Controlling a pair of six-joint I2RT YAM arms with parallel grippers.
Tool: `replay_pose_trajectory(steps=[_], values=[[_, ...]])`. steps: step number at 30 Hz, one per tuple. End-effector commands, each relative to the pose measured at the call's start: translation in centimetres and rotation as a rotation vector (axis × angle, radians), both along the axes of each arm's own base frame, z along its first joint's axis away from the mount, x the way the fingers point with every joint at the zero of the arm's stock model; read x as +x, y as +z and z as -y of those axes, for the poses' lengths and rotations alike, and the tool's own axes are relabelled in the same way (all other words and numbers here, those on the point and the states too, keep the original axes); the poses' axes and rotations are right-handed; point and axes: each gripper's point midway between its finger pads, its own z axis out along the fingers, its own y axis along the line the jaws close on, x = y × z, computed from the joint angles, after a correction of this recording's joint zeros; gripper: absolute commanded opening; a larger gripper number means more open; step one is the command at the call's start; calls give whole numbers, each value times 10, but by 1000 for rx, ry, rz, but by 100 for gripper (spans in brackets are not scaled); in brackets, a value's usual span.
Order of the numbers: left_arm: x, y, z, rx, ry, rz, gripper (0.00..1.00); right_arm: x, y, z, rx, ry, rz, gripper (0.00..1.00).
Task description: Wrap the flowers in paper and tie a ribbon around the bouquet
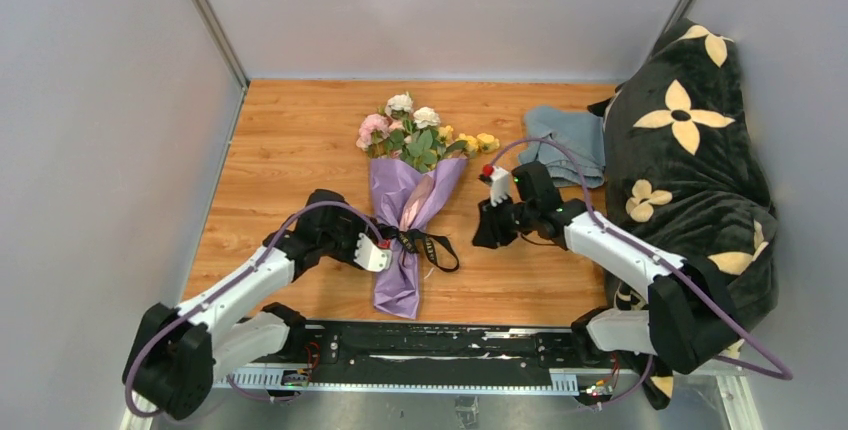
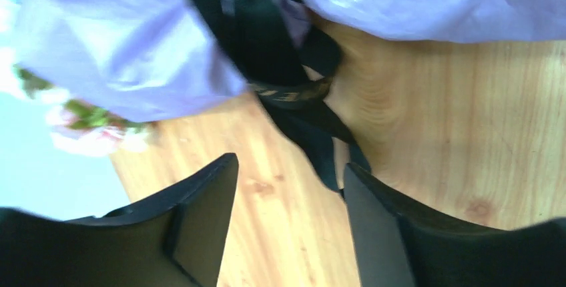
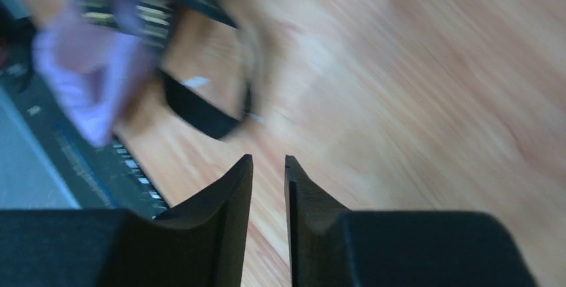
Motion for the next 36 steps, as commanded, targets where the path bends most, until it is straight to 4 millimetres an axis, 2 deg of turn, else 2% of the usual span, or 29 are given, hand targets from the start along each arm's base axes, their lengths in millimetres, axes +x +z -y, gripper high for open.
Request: replay_pose_trajectory(steps=[1, 4, 6, 7, 11, 12, 14, 18, 21, 23, 26, 31, 33, 36], values=[[-11, 50, 22, -194, -28, -4, 72, -8, 66, -86, 265, 315, 152, 32], [-33, 91, 52, -362, -163, -13, 78, -11, 62, -104, 284, 354, 107, 35], [-53, 107, 75, -411, -267, -25, 80, -11, 58, -108, 275, 357, 100, 35], [-58, 103, 84, -382, -285, -25, 80, -10, 58, -108, 276, 356, 101, 35], [-57, 68, 104, -255, -300, -56, 80, -8, 56, -107, 264, 339, 116, 35], [-54, 68, 109, -253, -301, -58, 78, -8, 56, -106, 262, 337, 117, 36], [-40, 61, 115, -237, -281, -38, 71, -7, 55, -105, 253, 327, 118, 36], [-30, 50, 119, -203, -326, 35, 65, -9, 49, -104, 247, 322, 103, 35], [-26, 48, 123, -214, -282, 23, 50, -9, 46, -103, 242, 324, 99, 35], [-26, 45, 124, -208, -287, 29, 48, -5, 49, -107, 259, 329, 123, 35], [-25, 44, 123, -206, -274, 31, 40, -4, 48, -109, 263, 333, 120, 35], [-32, 48, 128, -233, -292, 4, 16, 3, 47, -116, 274, 329, 111, 34], [-36, 50, 129, -243, -302, -14, 0, 11, 47, -123, 291, 314, 109, 32], [-44, 58, 131, -268, -306, -55, 0, 21, 47, -138, 329, 307, 104, 28]])
